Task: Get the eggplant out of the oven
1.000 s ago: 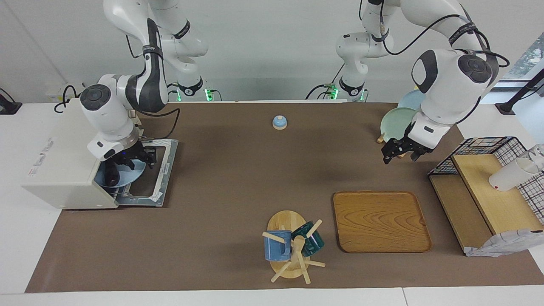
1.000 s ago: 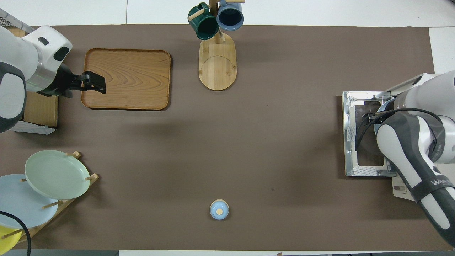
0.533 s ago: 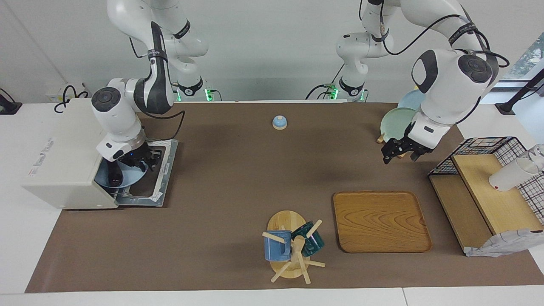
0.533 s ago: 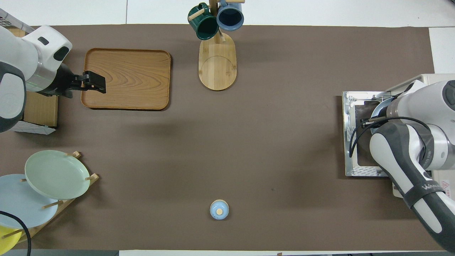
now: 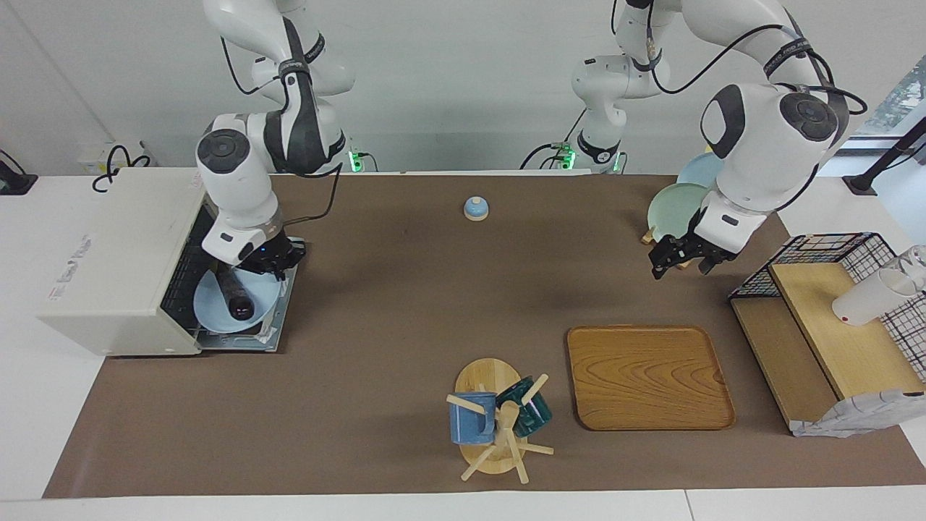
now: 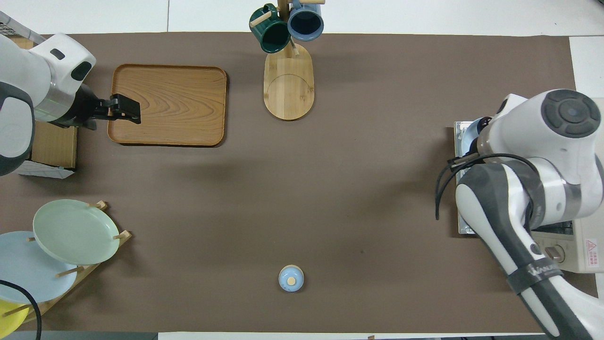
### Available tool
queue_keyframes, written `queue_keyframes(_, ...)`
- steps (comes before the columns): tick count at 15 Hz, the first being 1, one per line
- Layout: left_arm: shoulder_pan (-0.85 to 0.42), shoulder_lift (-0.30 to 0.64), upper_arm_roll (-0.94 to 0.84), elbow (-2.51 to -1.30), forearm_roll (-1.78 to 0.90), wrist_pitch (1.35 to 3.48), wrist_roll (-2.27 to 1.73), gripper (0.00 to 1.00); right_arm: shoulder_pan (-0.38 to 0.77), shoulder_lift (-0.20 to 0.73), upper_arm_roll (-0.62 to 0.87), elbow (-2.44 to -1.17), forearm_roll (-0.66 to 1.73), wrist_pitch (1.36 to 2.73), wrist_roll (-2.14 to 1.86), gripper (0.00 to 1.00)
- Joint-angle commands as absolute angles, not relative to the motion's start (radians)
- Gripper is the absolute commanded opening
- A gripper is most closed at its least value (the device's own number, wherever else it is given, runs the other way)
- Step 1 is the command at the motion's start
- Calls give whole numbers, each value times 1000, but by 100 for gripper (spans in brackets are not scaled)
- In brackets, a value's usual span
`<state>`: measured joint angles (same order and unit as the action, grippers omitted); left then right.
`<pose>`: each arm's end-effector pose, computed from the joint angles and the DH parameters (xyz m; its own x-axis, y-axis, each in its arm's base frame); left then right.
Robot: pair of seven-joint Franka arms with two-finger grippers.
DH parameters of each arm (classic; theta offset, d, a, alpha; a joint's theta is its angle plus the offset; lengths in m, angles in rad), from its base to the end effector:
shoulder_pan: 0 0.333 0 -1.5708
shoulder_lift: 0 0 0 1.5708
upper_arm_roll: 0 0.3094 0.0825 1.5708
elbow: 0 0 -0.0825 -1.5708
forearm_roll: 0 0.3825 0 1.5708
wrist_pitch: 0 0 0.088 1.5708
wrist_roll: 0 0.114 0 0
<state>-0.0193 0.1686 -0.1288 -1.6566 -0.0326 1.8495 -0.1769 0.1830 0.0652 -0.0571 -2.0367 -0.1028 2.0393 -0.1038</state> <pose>0.6083 -0.0889 0.4968 0.9991 0.0399 0.0156 0.0389 -0.9976 0.0567 0.5513 0.0637 0.3949 0.9596 0.2716 -0.0739 0.2775 -0.9570 0.0850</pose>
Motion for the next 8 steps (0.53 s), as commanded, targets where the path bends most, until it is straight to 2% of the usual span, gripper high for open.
queue_keyframes(1,-9,160,-135,-1660,-46,1855,-163,100,303,87,-57,-2014,-117,2016,45,0)
queue_keyframes(6,5,160,-133,-1651,-46,1858,-160,100,472,87,-54,-2000,-156,1993,156,0)
queue_keyframes(8,14,160,-133,-1651,-44,1858,-160,100,563,139,-52,-1921,-158,1941,285,0)
